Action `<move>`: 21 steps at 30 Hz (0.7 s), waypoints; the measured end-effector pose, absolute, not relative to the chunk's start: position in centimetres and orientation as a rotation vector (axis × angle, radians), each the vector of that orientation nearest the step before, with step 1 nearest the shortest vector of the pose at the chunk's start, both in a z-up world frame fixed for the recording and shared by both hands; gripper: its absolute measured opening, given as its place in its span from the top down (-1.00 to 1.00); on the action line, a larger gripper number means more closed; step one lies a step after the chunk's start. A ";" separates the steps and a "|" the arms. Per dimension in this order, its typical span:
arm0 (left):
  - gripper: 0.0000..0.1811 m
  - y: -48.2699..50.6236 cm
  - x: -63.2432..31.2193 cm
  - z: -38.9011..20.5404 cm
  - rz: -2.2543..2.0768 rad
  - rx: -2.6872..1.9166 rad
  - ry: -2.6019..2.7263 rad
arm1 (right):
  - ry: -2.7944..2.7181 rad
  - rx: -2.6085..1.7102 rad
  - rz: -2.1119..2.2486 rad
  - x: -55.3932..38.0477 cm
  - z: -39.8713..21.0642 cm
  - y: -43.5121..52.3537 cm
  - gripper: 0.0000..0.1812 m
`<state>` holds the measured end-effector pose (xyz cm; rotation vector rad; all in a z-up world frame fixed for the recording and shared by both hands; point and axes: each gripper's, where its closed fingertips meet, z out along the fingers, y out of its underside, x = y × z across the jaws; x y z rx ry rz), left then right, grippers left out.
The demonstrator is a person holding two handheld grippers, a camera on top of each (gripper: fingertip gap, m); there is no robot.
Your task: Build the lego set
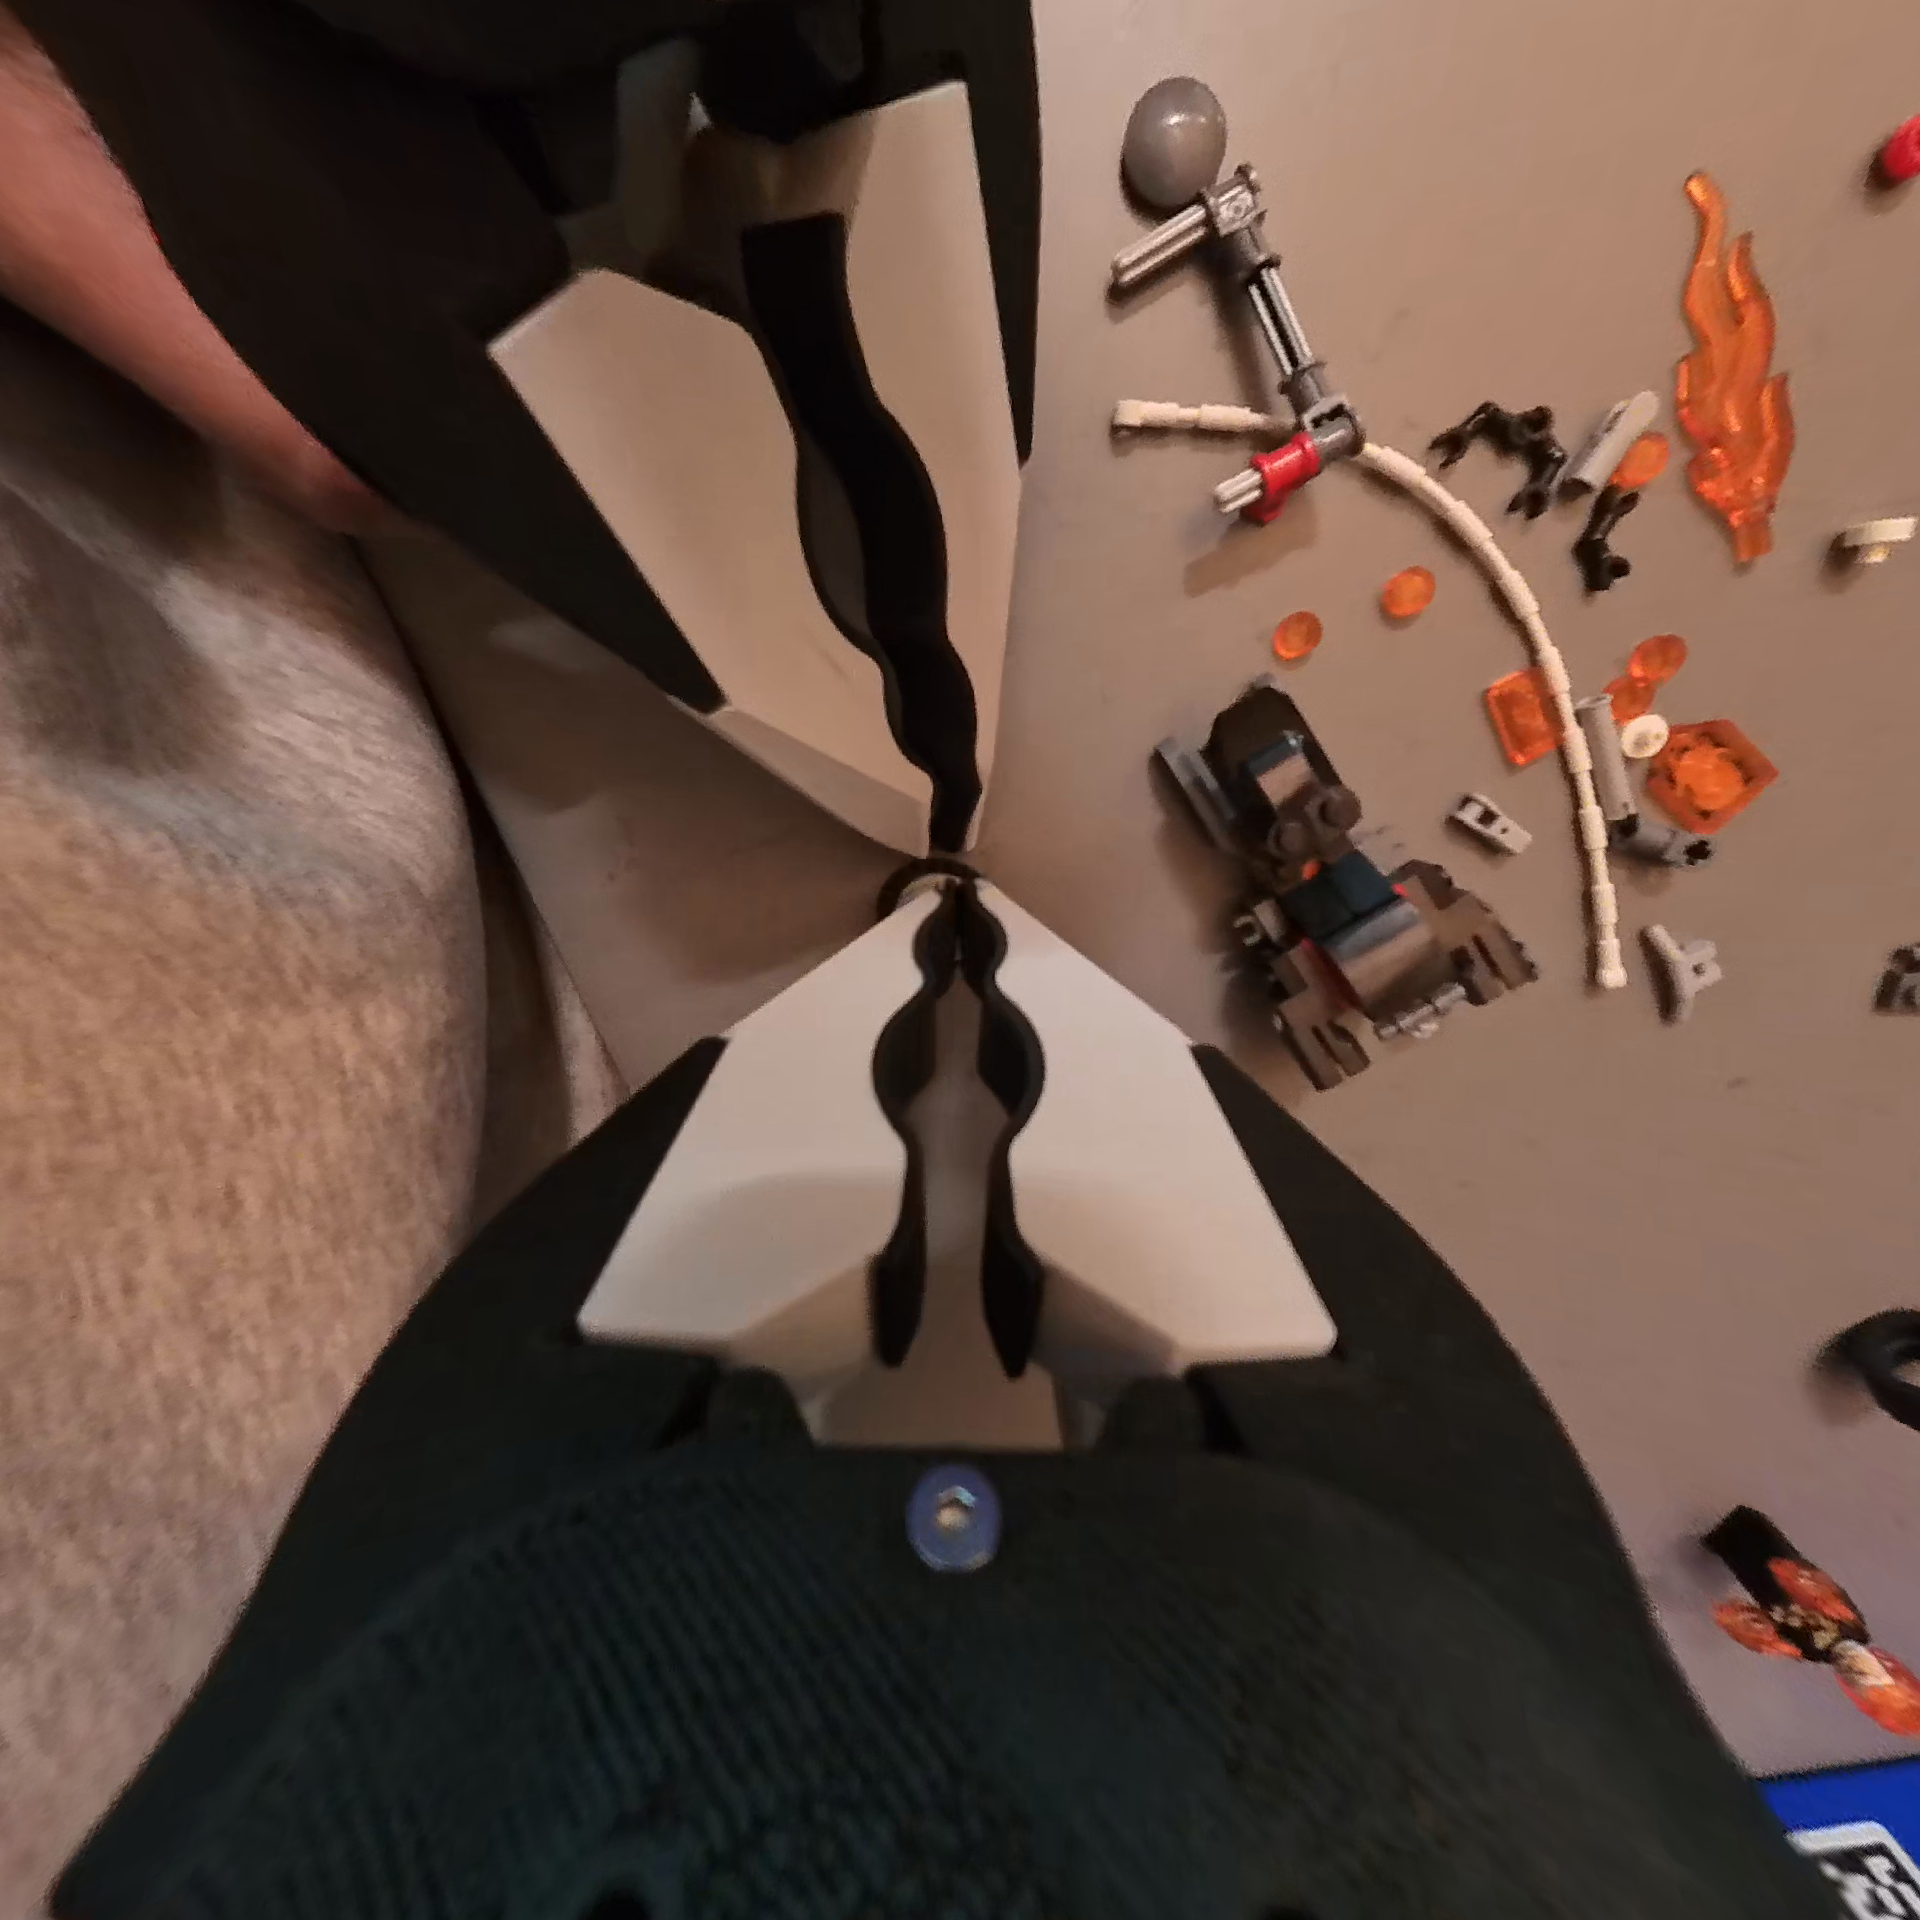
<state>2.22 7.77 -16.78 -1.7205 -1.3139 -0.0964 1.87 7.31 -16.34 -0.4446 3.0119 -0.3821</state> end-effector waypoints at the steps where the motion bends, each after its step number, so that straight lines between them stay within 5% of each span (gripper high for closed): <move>1: 1.00 7.8 2.2 -16.8 -0.097 -1.725 -1.312 | 3.017 -0.450 -0.377 1.9 -16.3 7.3 1.00; 21: 1.00 7.7 2.2 -16.8 -0.105 -1.715 -1.316 | 3.045 -0.478 -0.280 2.0 -16.4 7.2 1.00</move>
